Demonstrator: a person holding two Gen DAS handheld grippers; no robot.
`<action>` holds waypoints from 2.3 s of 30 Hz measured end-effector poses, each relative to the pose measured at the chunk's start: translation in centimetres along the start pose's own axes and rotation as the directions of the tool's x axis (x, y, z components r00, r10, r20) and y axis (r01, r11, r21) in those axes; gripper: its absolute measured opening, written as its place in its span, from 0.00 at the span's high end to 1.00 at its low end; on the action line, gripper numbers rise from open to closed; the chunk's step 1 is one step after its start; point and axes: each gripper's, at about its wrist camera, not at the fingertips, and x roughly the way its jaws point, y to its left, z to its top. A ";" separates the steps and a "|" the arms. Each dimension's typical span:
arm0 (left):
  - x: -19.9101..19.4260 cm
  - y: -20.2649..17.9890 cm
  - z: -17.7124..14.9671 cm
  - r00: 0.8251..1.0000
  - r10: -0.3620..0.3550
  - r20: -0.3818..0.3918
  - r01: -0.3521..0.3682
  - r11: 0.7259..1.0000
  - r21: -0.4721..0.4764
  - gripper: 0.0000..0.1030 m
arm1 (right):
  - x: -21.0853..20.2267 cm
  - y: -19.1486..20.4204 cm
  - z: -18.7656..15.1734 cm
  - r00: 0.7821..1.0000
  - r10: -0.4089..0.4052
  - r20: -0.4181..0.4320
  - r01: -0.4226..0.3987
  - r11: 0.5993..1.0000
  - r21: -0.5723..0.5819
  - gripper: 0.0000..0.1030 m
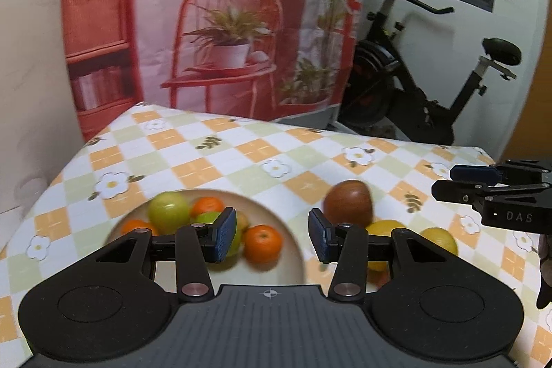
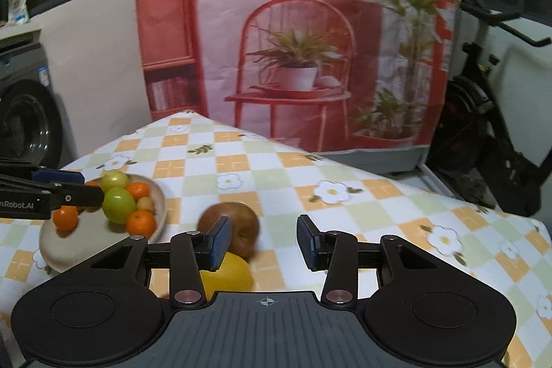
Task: Organize fruits
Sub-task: 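Move both open tools back toward the lemons and red apples, then lower the right tool over a red apple and close on it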
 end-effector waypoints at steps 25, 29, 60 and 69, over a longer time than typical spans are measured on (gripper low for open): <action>1.8 -4.0 -2.1 0.987 -0.129 -0.092 0.135 0.989 0.062 0.53 | -3.9 -0.7 -7.2 0.998 0.013 -0.067 -0.007 0.996 0.089 0.62; 1.3 -3.8 -2.2 0.986 -0.146 -0.079 0.151 0.987 0.052 0.53 | -4.5 0.0 -8.3 0.994 0.058 -0.091 -0.046 0.991 0.123 0.62; -0.8 0.0 -3.7 0.991 -0.134 -0.032 0.134 0.991 -0.001 0.53 | 1.6 6.1 -7.4 0.974 0.106 -0.198 -0.120 0.991 -0.060 0.45; -0.8 0.4 -3.6 0.990 -0.138 -0.034 0.138 0.990 -0.020 0.53 | 1.5 4.6 -7.6 0.931 0.272 -0.243 -0.234 0.956 0.176 0.46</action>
